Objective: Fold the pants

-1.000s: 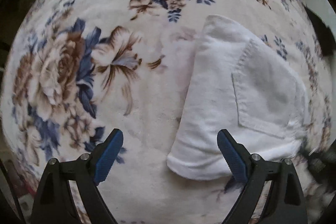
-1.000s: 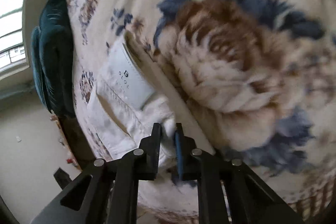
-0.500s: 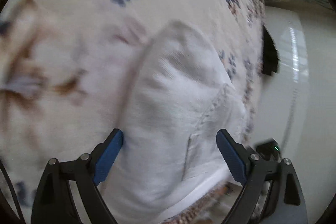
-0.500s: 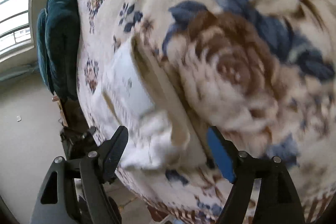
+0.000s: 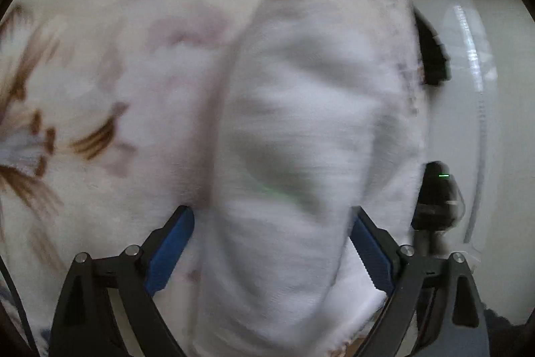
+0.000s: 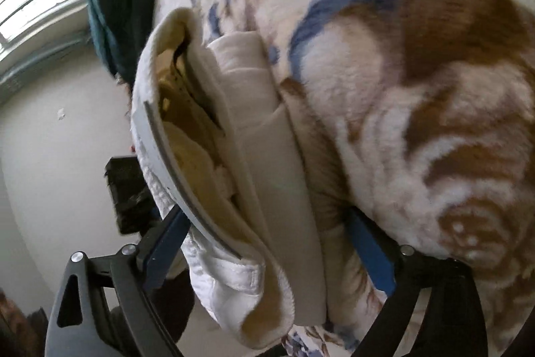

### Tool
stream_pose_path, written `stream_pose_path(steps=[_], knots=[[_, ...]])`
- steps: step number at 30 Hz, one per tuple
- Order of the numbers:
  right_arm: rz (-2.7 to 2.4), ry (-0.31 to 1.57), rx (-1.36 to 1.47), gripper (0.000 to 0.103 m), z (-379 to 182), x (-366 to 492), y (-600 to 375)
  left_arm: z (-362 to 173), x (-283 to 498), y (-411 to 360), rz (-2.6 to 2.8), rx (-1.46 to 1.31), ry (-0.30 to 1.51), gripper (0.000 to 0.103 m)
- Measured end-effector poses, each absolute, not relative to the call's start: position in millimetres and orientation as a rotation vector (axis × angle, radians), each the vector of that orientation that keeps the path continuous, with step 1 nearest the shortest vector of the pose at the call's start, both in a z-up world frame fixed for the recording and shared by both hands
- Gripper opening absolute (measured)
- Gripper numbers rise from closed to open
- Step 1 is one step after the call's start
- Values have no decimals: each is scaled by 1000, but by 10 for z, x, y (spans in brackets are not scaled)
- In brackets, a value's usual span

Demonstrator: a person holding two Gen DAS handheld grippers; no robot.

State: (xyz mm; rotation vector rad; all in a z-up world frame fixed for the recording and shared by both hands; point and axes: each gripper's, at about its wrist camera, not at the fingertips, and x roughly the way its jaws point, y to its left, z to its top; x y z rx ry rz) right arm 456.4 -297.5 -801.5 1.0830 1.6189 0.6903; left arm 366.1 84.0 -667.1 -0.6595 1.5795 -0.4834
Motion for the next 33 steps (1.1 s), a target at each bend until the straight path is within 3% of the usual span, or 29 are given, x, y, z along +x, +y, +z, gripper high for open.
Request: stream_pose_path(steps=[10, 12, 13, 14, 17, 20, 33], knots=[[706, 1685, 1055, 102, -8173, 4717, -2658, -6697, 3736, 544, -539, -753, 1561, 98], [671, 1664, 1069, 101, -8162, 4723, -2658, -6649, 3686, 537, -523, -746, 1546, 91], [662, 1648, 1057, 97, -8123, 4713, -2647, -6598, 3658, 538, -502, -734, 1532, 82], [645, 1632, 1034, 80, -8077, 4697, -2637, -6589, 3648, 526, -493, -736, 1531, 72], [599, 1587, 1007, 61, -7941, 4649, -2614, -6475, 3614, 534, -496, -749, 1498, 56], [598, 1532, 1013, 47, -7794, 4643, -2552, -6299, 3591, 505, -512, -713, 1478, 47], [687, 1370, 1017, 41, -7126, 4963, -1904, -5645, 3903, 1061, -521, -731, 1303, 43]])
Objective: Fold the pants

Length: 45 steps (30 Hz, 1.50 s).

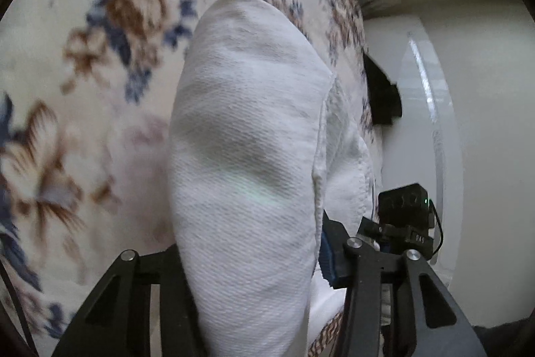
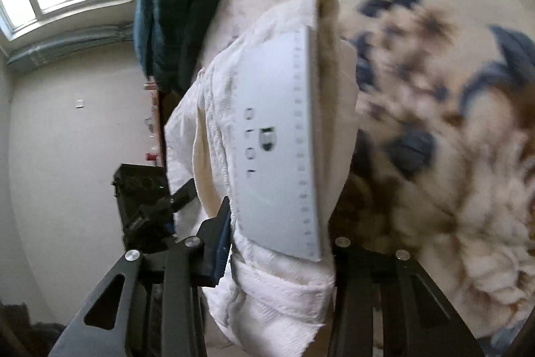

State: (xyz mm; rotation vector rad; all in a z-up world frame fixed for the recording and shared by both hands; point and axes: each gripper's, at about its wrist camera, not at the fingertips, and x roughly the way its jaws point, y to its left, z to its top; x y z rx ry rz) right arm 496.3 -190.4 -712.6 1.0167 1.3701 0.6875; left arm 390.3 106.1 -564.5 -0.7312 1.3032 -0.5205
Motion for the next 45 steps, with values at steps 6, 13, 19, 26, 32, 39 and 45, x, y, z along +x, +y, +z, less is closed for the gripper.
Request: stream_pose_path(steps=[6, 13, 19, 26, 32, 39, 45], knots=[[730, 1326, 999, 41, -6832, 5380, -1429, -5447, 4406, 1730, -510, -706, 1253, 43], [755, 1304, 981, 41, -6624, 5650, -1003, -5498, 5177, 2528, -462, -683, 1239, 43], [753, 1305, 981, 41, -6850, 6284, -419, -5722, 5728, 2982, -422, -666, 1242, 45], [494, 1437, 866, 74, -7433, 6849, -254, -6391, 5913, 3399, -138, -625, 1421, 67], [328, 1394, 541, 84, -7008, 6794, -156, -6049, 5540, 3266, -1, -407, 1320, 77], [126, 1290, 153, 87, -6075, 6183, 259, -5337, 5040, 2983, 136, -149, 1258, 77], [99, 1239, 108, 89, -5133, 5402, 129, -4514, 4716, 2716, 152, -86, 1203, 77]])
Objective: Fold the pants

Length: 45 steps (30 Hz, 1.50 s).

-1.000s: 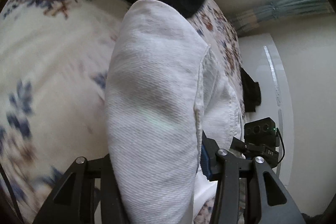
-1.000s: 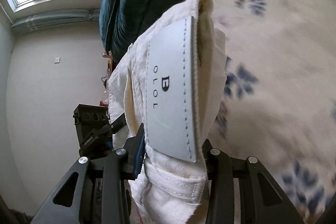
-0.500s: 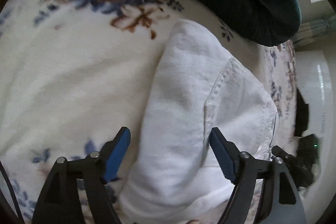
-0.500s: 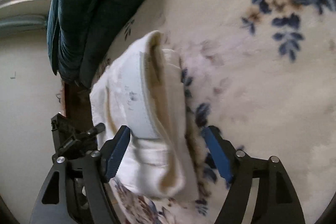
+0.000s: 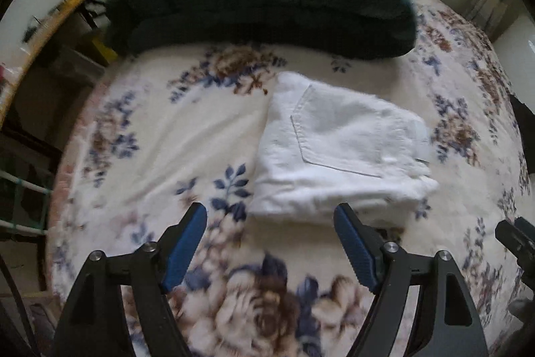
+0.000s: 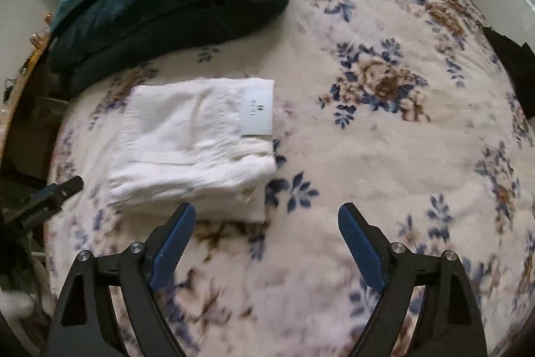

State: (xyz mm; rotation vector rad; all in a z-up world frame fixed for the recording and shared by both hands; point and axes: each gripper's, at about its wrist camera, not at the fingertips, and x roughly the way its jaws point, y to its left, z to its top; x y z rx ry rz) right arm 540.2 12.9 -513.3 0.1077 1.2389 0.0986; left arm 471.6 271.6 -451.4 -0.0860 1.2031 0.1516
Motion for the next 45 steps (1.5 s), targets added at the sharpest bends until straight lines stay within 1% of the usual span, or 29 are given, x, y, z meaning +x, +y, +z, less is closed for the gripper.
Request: stream_pose_path(steps=[1, 6, 11, 13, 19, 24, 30, 33, 40, 45], knots=[[92, 1227, 98, 89, -5002, 5316, 140, -4299, 4582, 2676, 159, -74, 1181, 77], [78, 1159, 90, 90, -4124, 4709, 111, -3545, 4099, 2510, 164, -52, 1125, 77], [79, 1100, 79, 90, -3272, 4049, -6, -2868, 3548, 2359, 194, -20, 1062, 78], [93, 1075, 68, 90, -2958, 3795, -32, -2590, 3281, 2300, 196, -26, 1044, 80], [109, 1026, 28, 90, -2056, 2915, -130, -1886, 2563, 2157, 230, -53, 986, 82], [130, 974, -11, 90, -1381, 2181, -101, -1360, 2016, 2060, 253, 10, 917, 83], [90, 881, 8, 90, -714, 1515, 56, -1096, 1676, 2134, 190, 55, 926, 83], [45, 853, 0, 90, -489, 1261, 148, -975, 1564, 2185, 156, 83, 926, 83], [26, 856, 14, 90, -177, 896, 323, -784, 1460, 2195, 99, 67, 945, 83], [26, 844, 1, 90, -136, 918, 331, -821, 1574, 2233, 121, 41, 936, 83]])
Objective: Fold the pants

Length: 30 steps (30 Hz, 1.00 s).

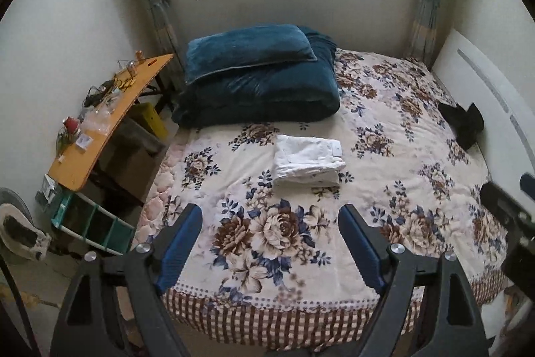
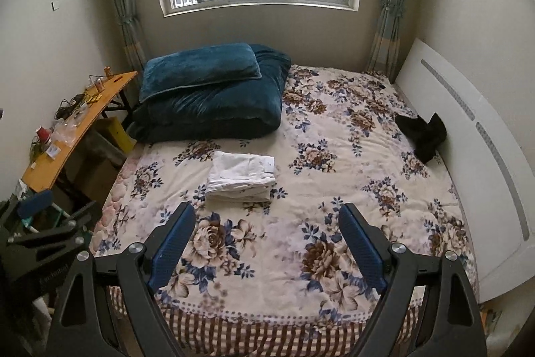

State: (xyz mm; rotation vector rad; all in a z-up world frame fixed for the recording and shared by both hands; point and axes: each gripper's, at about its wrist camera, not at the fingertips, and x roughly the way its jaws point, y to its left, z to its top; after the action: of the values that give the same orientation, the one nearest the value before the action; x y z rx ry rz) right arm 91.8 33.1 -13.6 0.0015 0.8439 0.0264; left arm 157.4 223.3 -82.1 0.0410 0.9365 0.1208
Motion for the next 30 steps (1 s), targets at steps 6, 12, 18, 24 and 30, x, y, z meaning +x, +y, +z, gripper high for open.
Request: stream_pose_path(steps=[6, 12, 18, 24, 30], knots=[[16, 883, 9, 90, -455, 1371, 322, -1144, 1942, 2303, 124, 17, 980, 86], [-11, 931, 15, 90, -956, 1941, 321, -1516, 2321, 2291, 115, 49, 993, 95], [0, 975, 23, 94, -1408, 2376, 326, -1842, 2582, 2301, 131, 68, 1018, 95], [1, 1007, 35, 94, -1740, 2592, 337, -1979, 2699, 2298, 146, 71, 1032, 96], [-13, 1005, 36, 95, -1849, 2668, 359, -2039, 2747, 2274, 136, 75, 1040, 96]])
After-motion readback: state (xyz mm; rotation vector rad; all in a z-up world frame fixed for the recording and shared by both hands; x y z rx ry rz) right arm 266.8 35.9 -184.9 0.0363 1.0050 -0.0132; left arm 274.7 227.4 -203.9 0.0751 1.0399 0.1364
